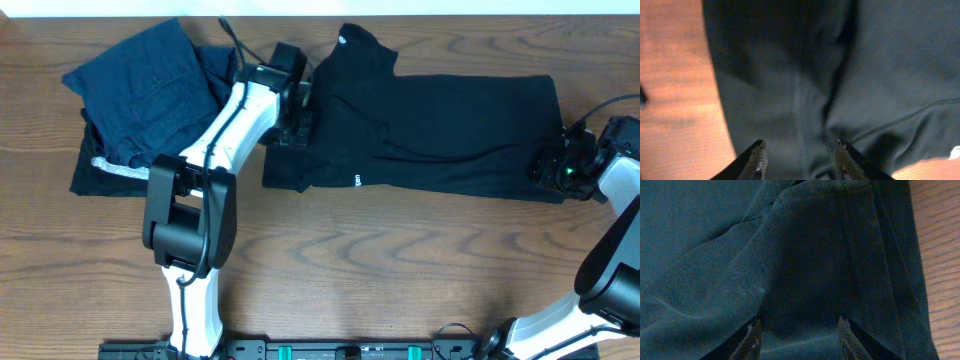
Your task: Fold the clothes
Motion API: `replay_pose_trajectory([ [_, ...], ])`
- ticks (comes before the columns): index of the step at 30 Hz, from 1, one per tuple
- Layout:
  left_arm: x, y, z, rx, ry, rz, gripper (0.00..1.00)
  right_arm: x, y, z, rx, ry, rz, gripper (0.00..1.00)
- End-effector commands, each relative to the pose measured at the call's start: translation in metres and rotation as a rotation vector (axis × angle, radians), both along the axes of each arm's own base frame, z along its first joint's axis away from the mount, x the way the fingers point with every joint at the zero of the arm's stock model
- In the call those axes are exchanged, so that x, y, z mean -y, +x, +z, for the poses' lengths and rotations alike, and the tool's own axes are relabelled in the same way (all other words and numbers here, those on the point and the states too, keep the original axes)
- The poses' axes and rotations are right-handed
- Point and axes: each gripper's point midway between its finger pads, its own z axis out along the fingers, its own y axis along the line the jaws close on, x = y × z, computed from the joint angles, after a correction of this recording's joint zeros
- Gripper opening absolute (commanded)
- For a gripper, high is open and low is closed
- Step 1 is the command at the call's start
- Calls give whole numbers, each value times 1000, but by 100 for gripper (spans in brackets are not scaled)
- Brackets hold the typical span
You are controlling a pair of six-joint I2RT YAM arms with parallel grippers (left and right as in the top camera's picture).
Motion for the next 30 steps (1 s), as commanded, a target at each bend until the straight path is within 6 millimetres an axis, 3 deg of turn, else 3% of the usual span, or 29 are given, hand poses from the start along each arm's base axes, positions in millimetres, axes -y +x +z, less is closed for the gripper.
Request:
replay_pose_trajectory([
  [1, 0, -14, 4, -68, -48, 32, 52, -5, -1, -4, -12, 8, 8, 49],
  [4, 1, -33, 5, -141, -71, -36, 54, -5, 0, -4, -9, 7, 7, 49],
  [7, 0, -38, 5, -157, -70, -65, 59, -5, 0, -3, -7, 6, 7, 49],
  [16, 22, -17, -6, -67, -181, -77, 63, -4, 0, -3, -6, 5, 7, 49],
  [30, 27, -1, -43, -52, -185, -89, 63, -4, 1, -3, -4, 4, 7, 49],
])
